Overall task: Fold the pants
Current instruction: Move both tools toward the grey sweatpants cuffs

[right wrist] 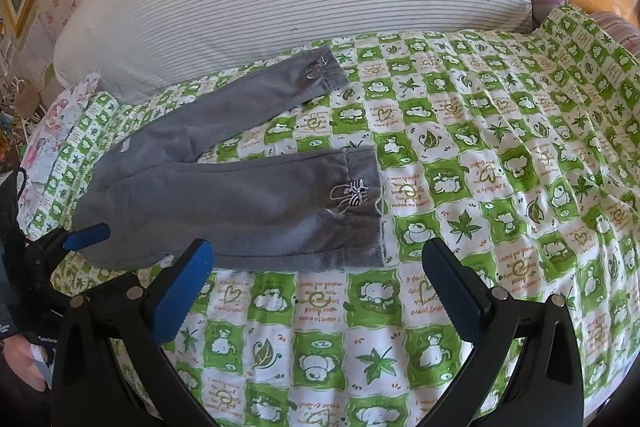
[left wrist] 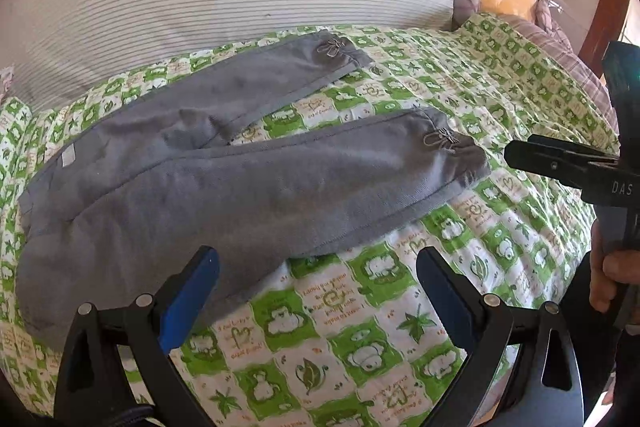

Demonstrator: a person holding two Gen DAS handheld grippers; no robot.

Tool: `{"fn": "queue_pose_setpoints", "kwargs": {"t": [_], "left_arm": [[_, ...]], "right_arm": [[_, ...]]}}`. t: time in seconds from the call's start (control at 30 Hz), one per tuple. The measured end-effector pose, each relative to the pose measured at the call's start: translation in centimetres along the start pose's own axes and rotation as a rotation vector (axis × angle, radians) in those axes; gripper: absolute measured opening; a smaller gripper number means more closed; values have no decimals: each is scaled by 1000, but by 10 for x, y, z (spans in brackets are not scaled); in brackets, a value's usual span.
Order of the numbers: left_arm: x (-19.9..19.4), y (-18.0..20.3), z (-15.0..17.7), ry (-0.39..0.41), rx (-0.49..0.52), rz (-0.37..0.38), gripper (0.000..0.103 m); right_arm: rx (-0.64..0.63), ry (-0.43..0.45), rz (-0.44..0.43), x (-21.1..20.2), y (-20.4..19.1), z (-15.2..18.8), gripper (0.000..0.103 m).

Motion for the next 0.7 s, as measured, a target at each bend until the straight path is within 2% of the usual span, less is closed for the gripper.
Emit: {"fn": "queue_pose_setpoints", "kwargs": {"t": [0.27, 0.7], "left_arm": [[4, -17, -15, 2, -35, 15, 99], [15, -32, -37, 8, -40, 10, 99]], "right_arm": [[11, -19, -6, 15, 9, -8, 102], [-52, -35, -5, 34, -4, -35, 97]]}}
Point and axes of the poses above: each gripper's, at about its wrist camera, not at the fingertips, and x roughly the way its jaws point, y to its right, z to its underside, the point moved 3 cm from there along x, roughly the way its jaws point, and after that the axes turned 3 degrees about -y, right-handed, at the moved point
